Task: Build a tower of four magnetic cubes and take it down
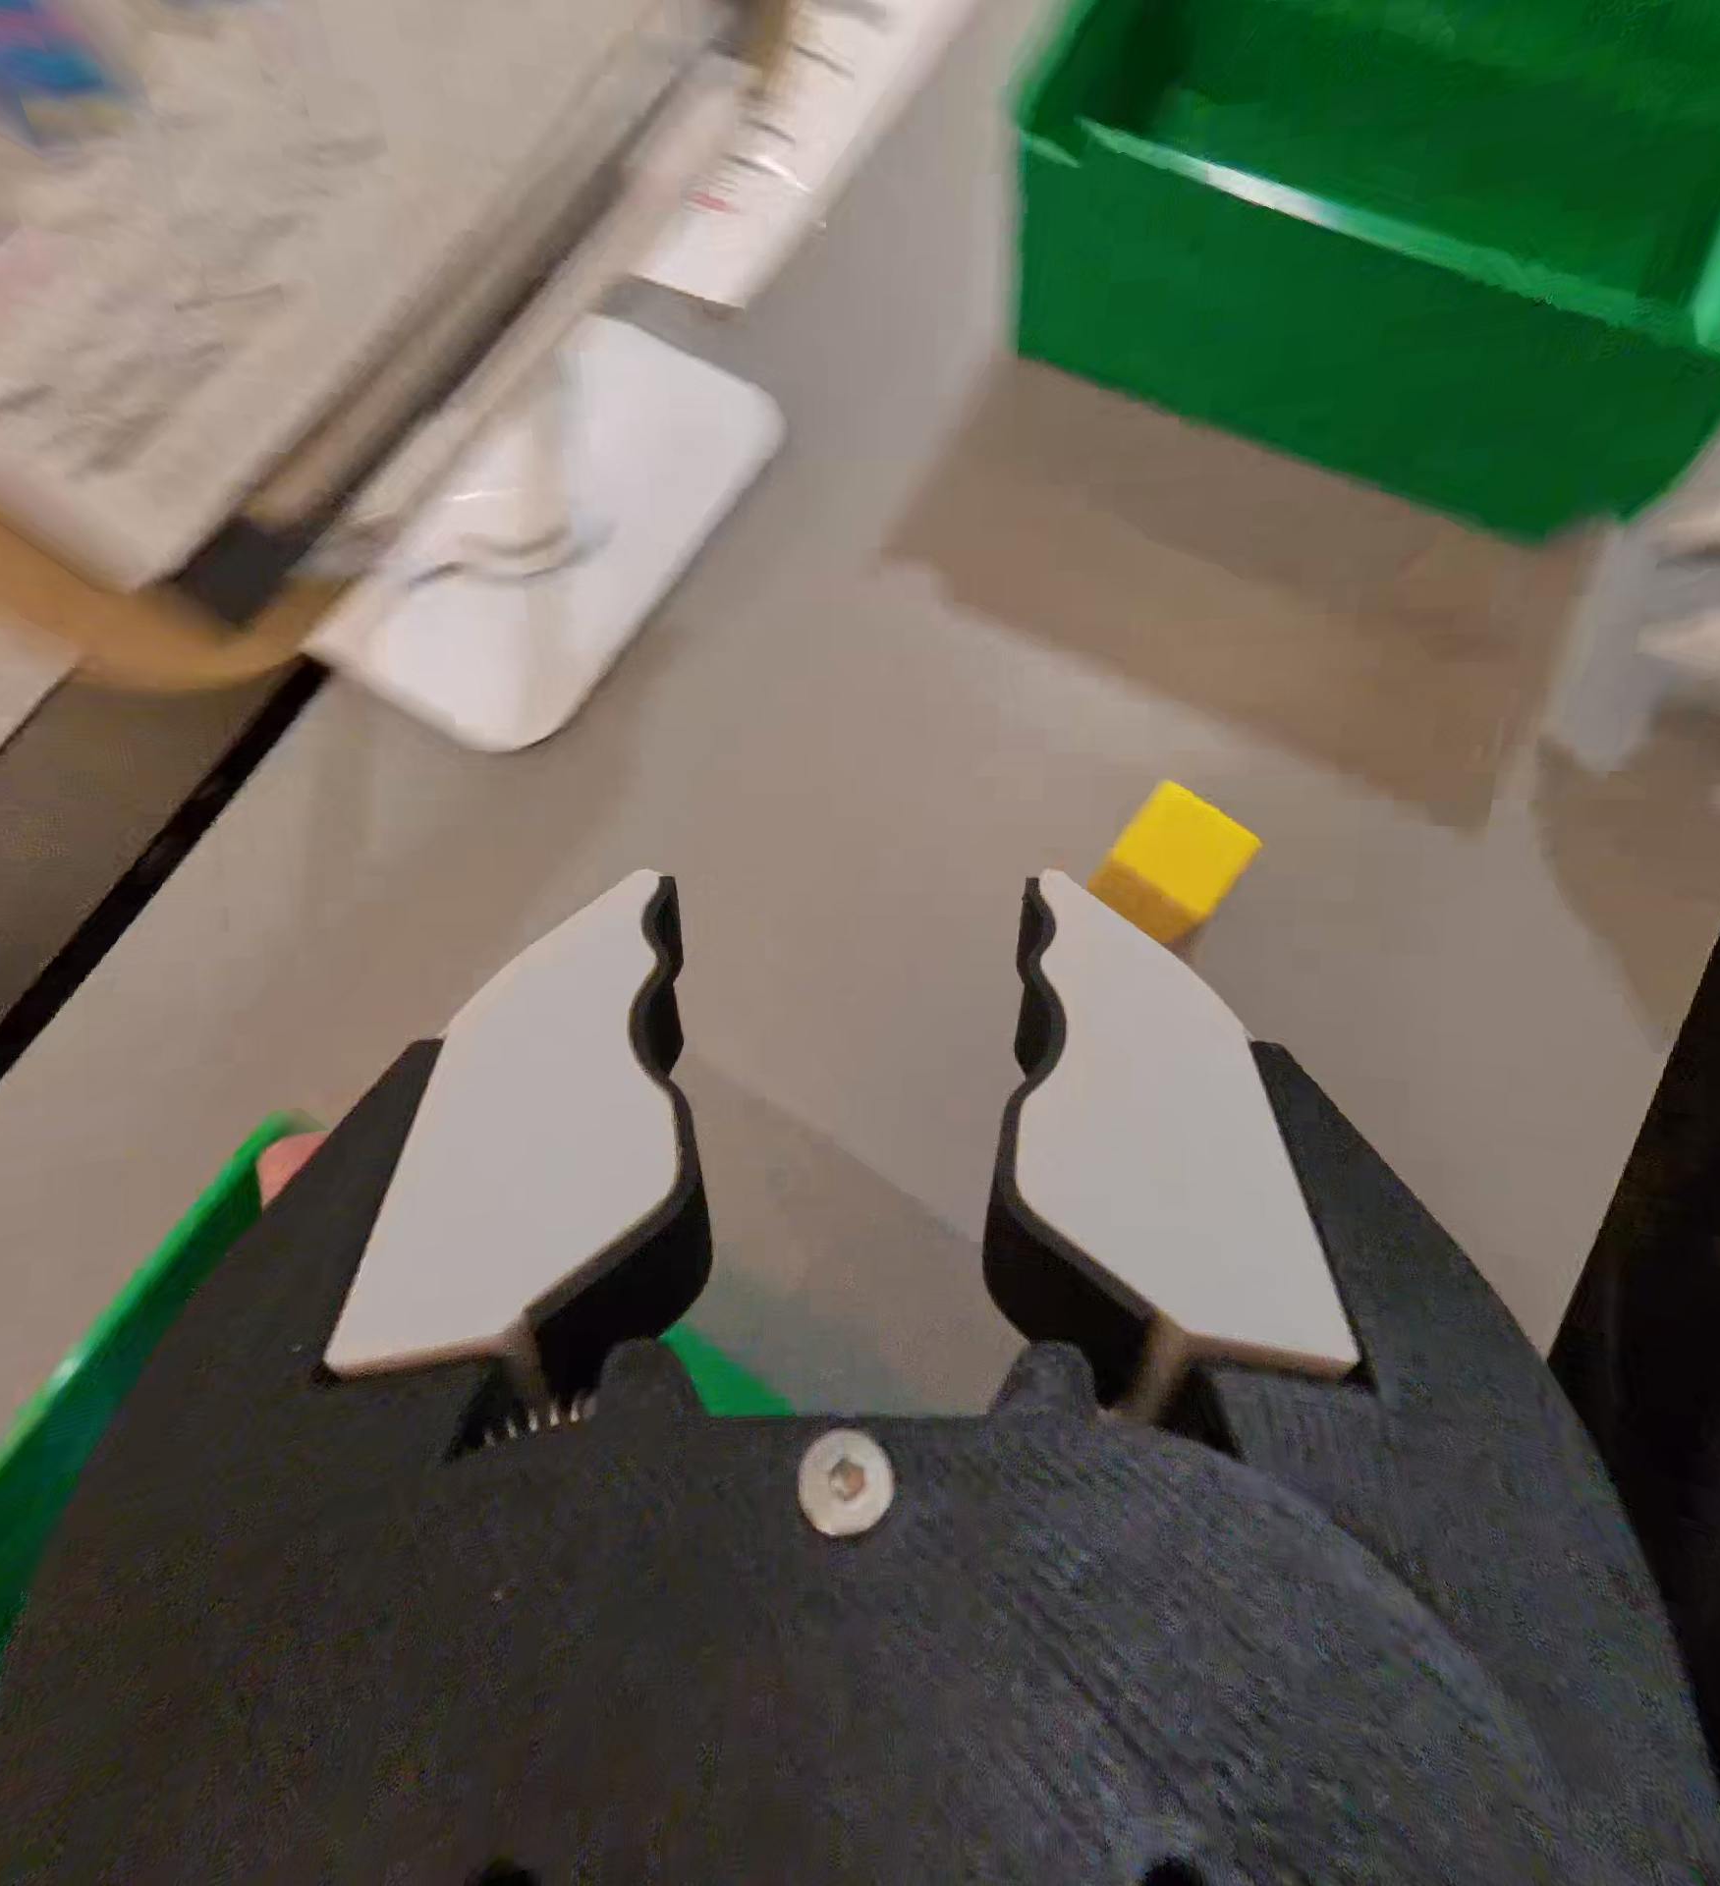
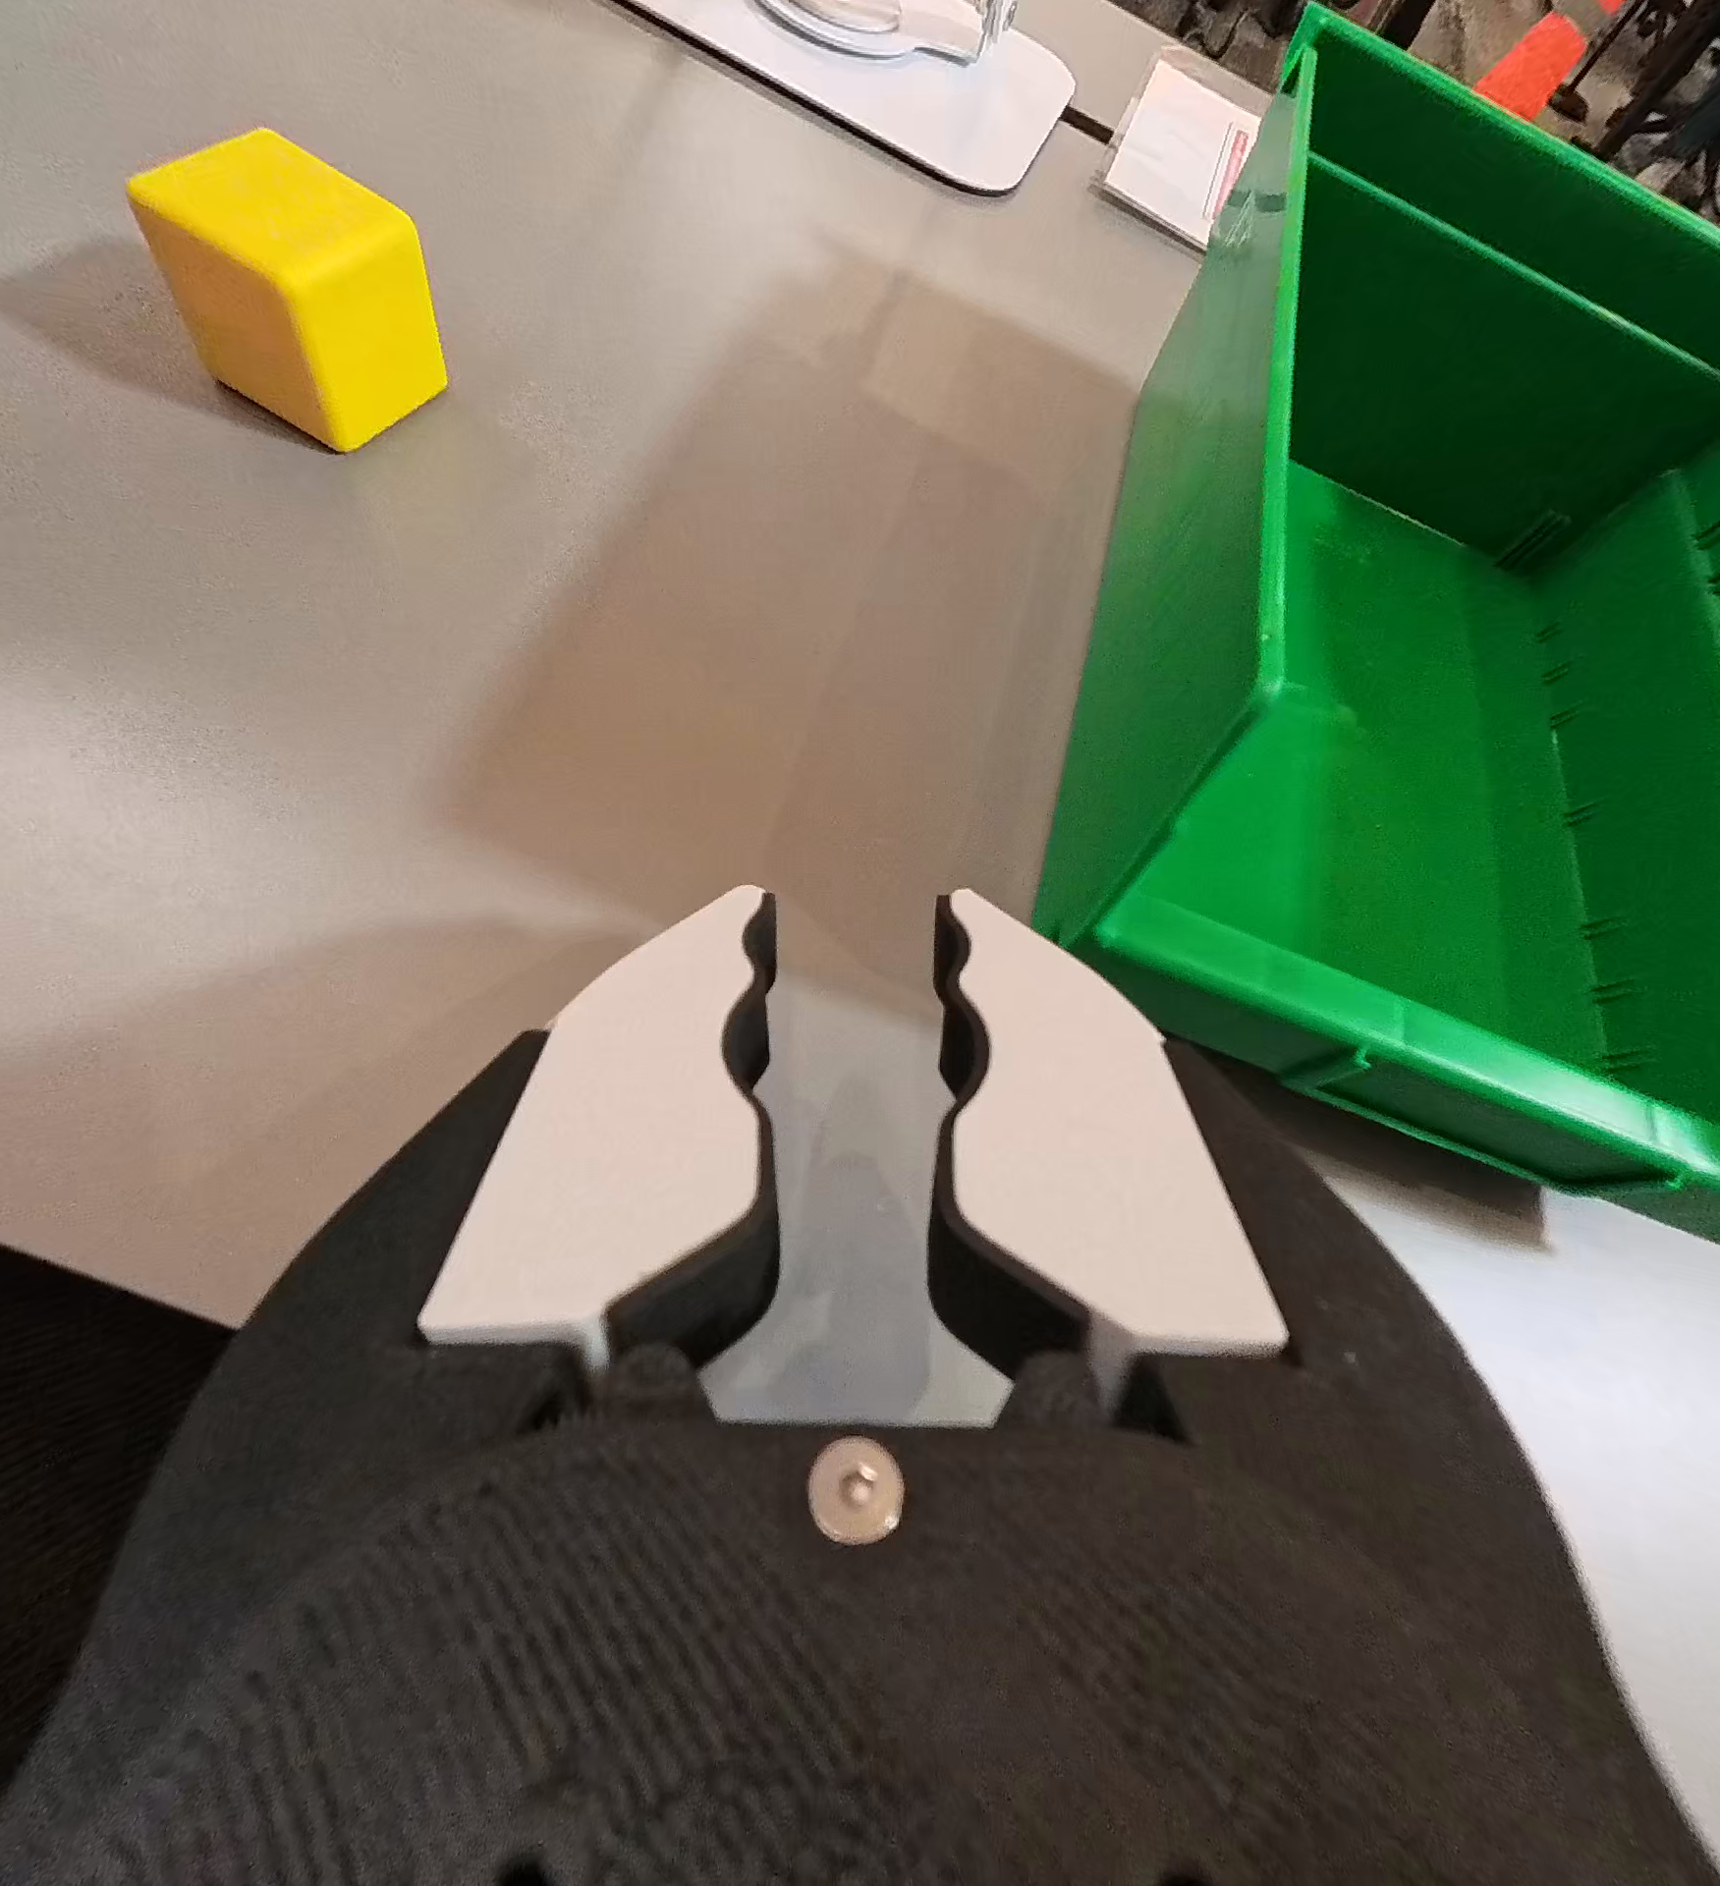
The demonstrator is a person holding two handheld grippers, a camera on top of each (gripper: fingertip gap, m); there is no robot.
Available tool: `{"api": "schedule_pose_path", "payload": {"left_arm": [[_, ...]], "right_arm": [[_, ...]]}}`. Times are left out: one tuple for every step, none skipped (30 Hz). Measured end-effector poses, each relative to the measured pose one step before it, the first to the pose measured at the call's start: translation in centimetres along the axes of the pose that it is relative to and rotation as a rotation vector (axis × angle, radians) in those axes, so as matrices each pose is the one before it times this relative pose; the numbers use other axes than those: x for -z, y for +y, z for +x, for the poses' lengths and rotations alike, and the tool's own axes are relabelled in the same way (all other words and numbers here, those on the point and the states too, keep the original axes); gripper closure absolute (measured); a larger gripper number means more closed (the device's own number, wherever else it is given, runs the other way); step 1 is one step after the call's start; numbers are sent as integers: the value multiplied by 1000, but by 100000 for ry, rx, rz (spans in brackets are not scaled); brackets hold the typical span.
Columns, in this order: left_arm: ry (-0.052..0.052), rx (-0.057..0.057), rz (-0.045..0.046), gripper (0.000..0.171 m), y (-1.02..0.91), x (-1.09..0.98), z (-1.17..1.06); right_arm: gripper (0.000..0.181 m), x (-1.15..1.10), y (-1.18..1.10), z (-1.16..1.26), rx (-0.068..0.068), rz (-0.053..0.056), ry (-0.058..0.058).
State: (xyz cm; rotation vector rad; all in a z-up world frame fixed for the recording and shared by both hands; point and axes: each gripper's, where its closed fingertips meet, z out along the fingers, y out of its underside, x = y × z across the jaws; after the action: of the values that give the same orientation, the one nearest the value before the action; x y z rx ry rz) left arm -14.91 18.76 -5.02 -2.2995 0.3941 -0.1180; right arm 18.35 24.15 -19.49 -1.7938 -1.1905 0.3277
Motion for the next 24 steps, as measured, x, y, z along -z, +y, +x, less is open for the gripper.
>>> {"api": "schedule_pose_path", "payload": {"left_arm": [[-6724,9515,3703,107,711,2515,-2296],[-9134,9033,1396,107,1054,2193,-2667],[-9540,8319,-643,107,1371,1763,-2786],[-8168,7808,-2078,107,1567,1296,-2585],[-6200,7130,-2973,107,1616,831,-2241],[-4107,5732,-2913,108,1502,438,-1815],[-1631,4100,-1659,108,1185,112,-1256],[606,3634,-889,109,933,-114,-725],[1709,3697,-1226,109,831,-322,-422],[1550,3239,-1600,109,739,-510,-279],[854,2344,-1952,109,681,-665,-196],[-206,1616,-2464,109,658,-827,-172],[-1082,624,-3160,109,663,-946,-116],[-1087,-457,-3194,109,605,-1036,77],[-1167,-1182,-3497,108,587,-1108,207],[-857,-1733,-3155,107,487,-1090,388],[-588,-1747,-2449,106,346,-1014,471],[-533,-1216,-2063,105,253,-883,461],[-1255,-662,-2185,104,257,-764,272],[-1603,-503,-2096,104,233,-659,165],[-1221,-407,-1342,103,141,-534,144],[-1387,433,-882,103,85,-423,-11],[-1356,825,-653,103,48,-379,-67],[-380,440,-651,103,98,-344,30]], "right_arm": [[151,-94,-62,-61,155,20,-309],[151,-146,-79,-91,396,-37,-369],[151,-173,-117,-160,627,-76,-477],[151,-199,-126,-220,840,-98,-650],[151,-213,-157,-274,1037,-78,-750],[151,-228,-176,-323,1247,-51,-851],[151,-223,-221,-352,1436,19,-883],[151,-237,-251,-358,1603,131,-863],[151,-258,-286,-324,1718,199,-733],[151,-267,-272,-280,1756,150,-603],[151,-290,-233,-243,1694,36,-558],[151,-283,-200,-220,1562,3,-642],[151,-251,-184,-201,1314,139,-749],[151,-218,-186,-157,905,267,-657],[151,-165,-173,-111,534,290,-603],[151,-116,-162,-76,230,381,-573],[151,-86,-145,-50,37,450,-491],[151,-45,-102,-24,-8,362,-391],[151,-17,-69,9,42,259,-235],[151,16,-15,43,43,203,21],[151,19,20,79,-32,50,205],[151,33,36,74,-96,-75,270],[151,36,35,80,-101,-21,294],[151,48,2,63,-52,54,317]]}}
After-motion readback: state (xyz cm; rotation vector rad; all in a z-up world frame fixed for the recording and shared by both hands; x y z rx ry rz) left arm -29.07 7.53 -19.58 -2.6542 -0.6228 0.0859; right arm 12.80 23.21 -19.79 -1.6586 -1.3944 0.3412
